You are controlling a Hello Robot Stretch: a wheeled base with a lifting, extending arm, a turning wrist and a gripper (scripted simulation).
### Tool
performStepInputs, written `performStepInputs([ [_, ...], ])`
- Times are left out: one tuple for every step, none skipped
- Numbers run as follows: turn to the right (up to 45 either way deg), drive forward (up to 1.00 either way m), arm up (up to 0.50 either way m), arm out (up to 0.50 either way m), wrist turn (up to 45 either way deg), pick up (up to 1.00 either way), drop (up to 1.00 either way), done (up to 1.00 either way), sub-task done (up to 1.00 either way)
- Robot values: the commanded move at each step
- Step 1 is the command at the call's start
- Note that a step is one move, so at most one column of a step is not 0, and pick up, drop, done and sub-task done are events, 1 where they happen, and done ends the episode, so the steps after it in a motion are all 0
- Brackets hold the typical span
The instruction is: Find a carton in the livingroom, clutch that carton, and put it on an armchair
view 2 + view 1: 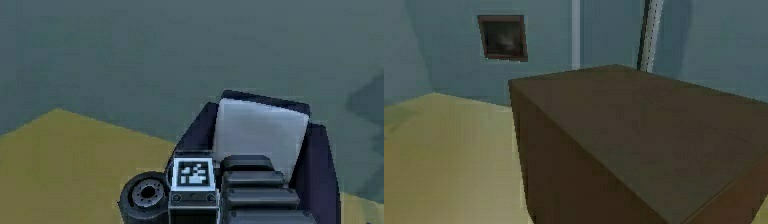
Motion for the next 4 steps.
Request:
performStepInputs([
  [45.0,0.00,0.00,0.00,0.0,0.00,0.00,0.00,0.00],
  [45.0,0.00,0.00,0.00,0.0,0.00,0.00,0.00,0.00],
  [33.0,0.00,0.00,0.00,0.0,0.00,0.00,0.00,0.00],
  [0.0,0.25,0.00,0.00,0.0,0.00,0.00,0.00,0.00],
])
